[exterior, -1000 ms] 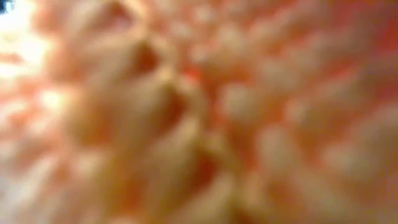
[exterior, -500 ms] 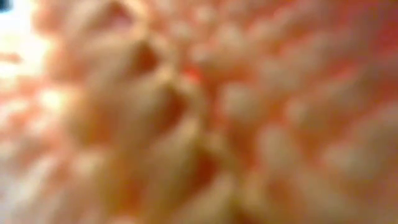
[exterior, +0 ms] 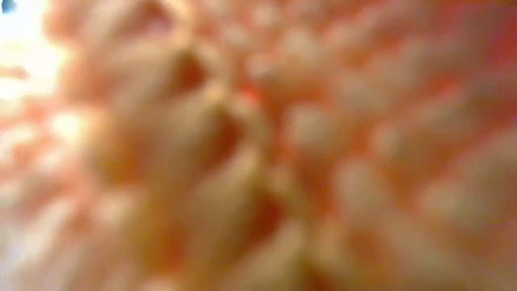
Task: Sort microfiber towel by color & place in baskets
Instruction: Put the green towel into the left transparent bin
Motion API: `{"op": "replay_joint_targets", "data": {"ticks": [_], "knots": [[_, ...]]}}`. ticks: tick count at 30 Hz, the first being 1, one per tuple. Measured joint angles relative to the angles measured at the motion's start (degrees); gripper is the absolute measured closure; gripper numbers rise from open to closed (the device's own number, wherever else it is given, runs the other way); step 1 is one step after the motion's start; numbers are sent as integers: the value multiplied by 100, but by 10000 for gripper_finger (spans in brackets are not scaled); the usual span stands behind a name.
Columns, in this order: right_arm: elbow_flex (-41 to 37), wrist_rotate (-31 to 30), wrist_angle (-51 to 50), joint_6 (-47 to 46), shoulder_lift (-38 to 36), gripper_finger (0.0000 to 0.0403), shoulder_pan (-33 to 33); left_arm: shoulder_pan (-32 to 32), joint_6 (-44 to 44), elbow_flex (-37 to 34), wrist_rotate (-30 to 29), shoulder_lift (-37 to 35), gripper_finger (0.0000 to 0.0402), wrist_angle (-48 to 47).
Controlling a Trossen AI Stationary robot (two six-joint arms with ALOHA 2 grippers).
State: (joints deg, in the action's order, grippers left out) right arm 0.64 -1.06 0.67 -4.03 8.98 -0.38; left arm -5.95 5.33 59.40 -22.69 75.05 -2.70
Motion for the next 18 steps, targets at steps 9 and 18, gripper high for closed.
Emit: {"op": "replay_joint_targets", "data": {"ticks": [9, 18], "knots": [[-2, 1, 0, 0, 2, 402, 0, 221, 230, 2380, 157, 1700, 363, -2536], [-1, 0, 0, 0, 1, 402, 0, 372, 227, 3905, 1048, 3113, 278, -4333]]}}
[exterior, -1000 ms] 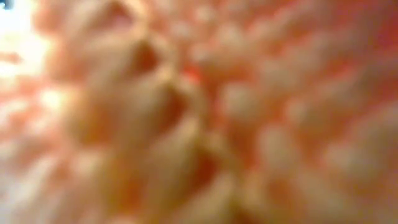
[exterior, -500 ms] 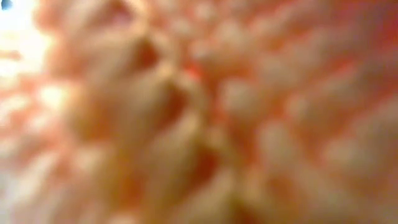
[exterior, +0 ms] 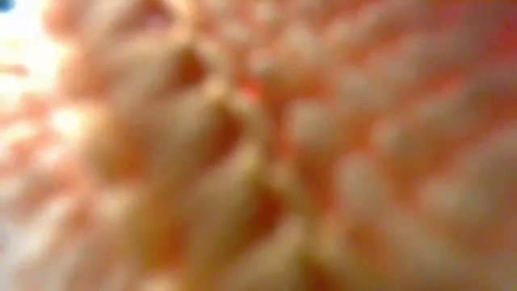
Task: Sort microfiber towel by color & place in baskets
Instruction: Put the green towel into the left transparent bin
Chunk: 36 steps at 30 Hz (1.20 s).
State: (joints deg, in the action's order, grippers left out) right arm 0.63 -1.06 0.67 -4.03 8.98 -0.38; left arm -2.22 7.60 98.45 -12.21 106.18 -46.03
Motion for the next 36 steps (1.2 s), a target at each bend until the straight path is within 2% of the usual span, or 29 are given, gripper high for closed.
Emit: {"op": "replay_joint_targets", "data": {"ticks": [6, 18, 22, 26, 27, 36], "knots": [[-1, 1, 0, 0, 1, 402, 1, 65, -136, 92, 12, 693, 247, -608], [1, 1, 0, 0, 0, 402, 0, 77, 6, 92, 11, 1600, 247, -795], [0, 2, 0, 0, 0, 402, 1, 77, 0, 92, -105, 1596, 285, -830], [1, 1, 0, 0, 1, 402, 0, 77, -52, 92, -466, 1491, 376, -910], [-1, 0, 0, 0, 1, 402, 0, 77, -122, 96, -577, 1456, 388, -930], [1, 0, 0, 0, 3, 402, 0, 13, -515, 107, -862, 524, 400, -1176]]}}
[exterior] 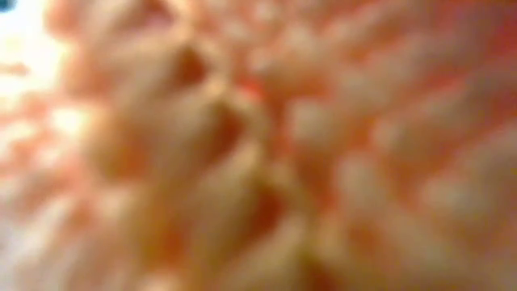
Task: Sort microfiber towel by color & place in baskets
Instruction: Put the green towel into the left transparent bin
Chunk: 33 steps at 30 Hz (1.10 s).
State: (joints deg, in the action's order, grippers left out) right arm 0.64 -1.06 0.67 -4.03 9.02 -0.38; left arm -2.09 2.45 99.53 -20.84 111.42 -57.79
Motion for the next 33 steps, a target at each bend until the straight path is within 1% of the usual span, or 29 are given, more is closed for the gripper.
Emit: {"op": "replay_joint_targets", "data": {"ticks": [3, 9, 15, 22, 27, 33], "knots": [[-2, 2, 0, 0, -2, 402, 0, -29, -207, 1, -1, -448, 401, -17], [-1, 0, 0, 0, -2, 402, 0, -175, -302, 2, -5, -1314, 401, -282], [0, 0, 0, 0, -2, 402, 0, -462, -805, 2, -262, -2122, 401, -593], [0, 0, 0, 0, -2, 402, 0, -940, -1312, 2, -689, -2975, 401, -1318], [-2, 0, 0, 0, -2, 402, 0, -1347, -1533, 2, -1018, -3510, 401, -1636], [-1, 0, 0, 0, -2, 402, 0, -1949, -1587, 2, -1076, -4112, 401, -2000]]}}
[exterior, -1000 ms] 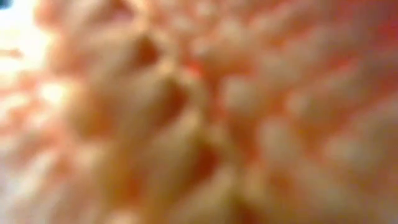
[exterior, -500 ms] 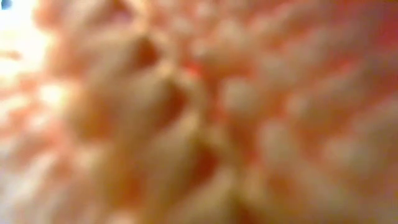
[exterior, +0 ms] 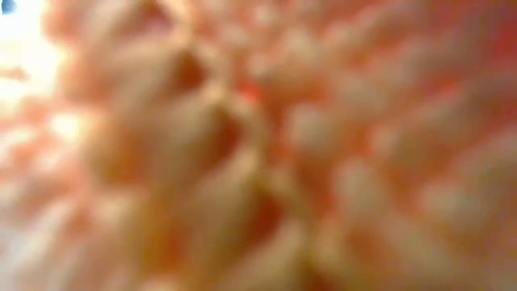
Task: Sort microfiber towel by color & place in baskets
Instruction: Put the green towel into the left transparent bin
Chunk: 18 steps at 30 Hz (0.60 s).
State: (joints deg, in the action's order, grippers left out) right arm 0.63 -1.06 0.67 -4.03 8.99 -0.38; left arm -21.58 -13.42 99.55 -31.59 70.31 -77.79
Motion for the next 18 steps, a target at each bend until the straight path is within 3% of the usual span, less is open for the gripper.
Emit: {"op": "replay_joint_targets", "data": {"ticks": [9, 18], "knots": [[0, 0, 0, 0, 0, 402, 0, -1039, -304, 0, 269, -807, 401, -213], [1, 0, 0, 0, 0, 402, 0, -1858, -657, 0, 304, -1150, 401, -204]]}}
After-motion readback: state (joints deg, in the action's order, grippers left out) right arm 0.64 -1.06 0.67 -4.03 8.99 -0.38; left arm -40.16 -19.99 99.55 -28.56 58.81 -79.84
